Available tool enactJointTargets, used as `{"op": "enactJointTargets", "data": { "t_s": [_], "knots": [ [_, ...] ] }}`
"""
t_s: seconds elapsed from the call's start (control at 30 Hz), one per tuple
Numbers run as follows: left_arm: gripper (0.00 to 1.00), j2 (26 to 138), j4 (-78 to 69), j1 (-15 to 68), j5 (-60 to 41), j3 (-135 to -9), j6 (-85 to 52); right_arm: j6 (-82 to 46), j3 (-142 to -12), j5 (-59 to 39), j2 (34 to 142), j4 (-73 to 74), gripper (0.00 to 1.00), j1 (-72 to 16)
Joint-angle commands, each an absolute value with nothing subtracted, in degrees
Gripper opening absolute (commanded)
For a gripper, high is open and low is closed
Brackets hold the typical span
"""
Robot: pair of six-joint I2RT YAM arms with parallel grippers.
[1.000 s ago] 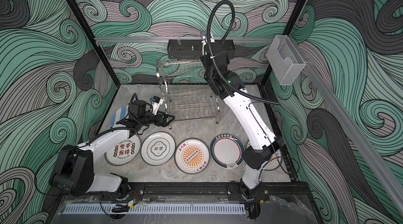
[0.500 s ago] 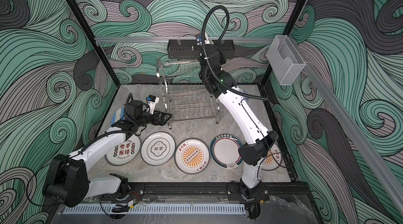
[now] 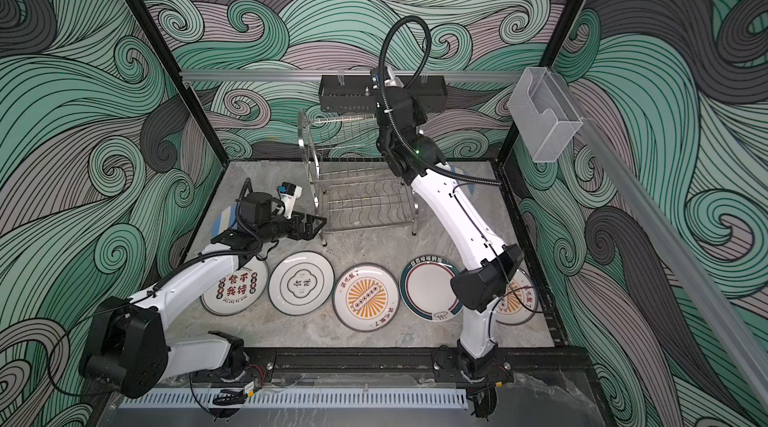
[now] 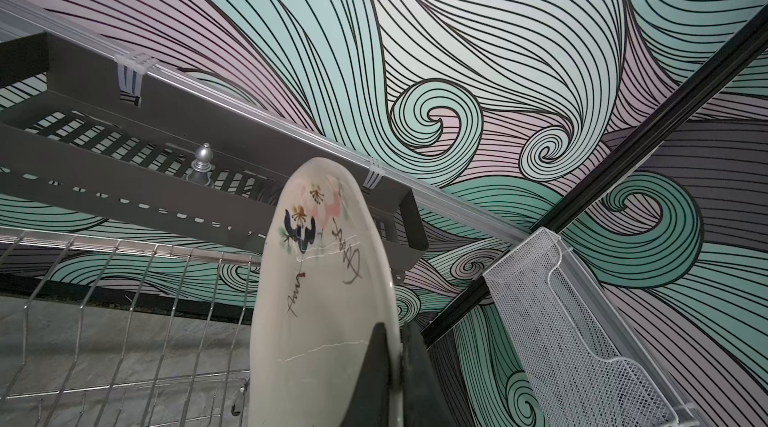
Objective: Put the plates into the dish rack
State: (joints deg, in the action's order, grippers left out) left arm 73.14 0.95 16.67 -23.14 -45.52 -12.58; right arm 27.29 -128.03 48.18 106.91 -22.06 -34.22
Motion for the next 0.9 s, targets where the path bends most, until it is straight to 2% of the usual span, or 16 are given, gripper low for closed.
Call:
{"op": "enactJointTargets", "data": {
  "t_s": [0.0,0.87],
  "knots": [
    [0.99,71.72,1.78,16.93,-22.67,-45.14,-13.08,24.93,-131.22,50.49,107.10,-18.28,0.00,-33.57],
    [0.99,71.63,1.99,16.89,-22.61,-45.17,-13.07,20.43,-128.58,49.33,107.89,-24.14,0.01,-32.08]
  ]
}}
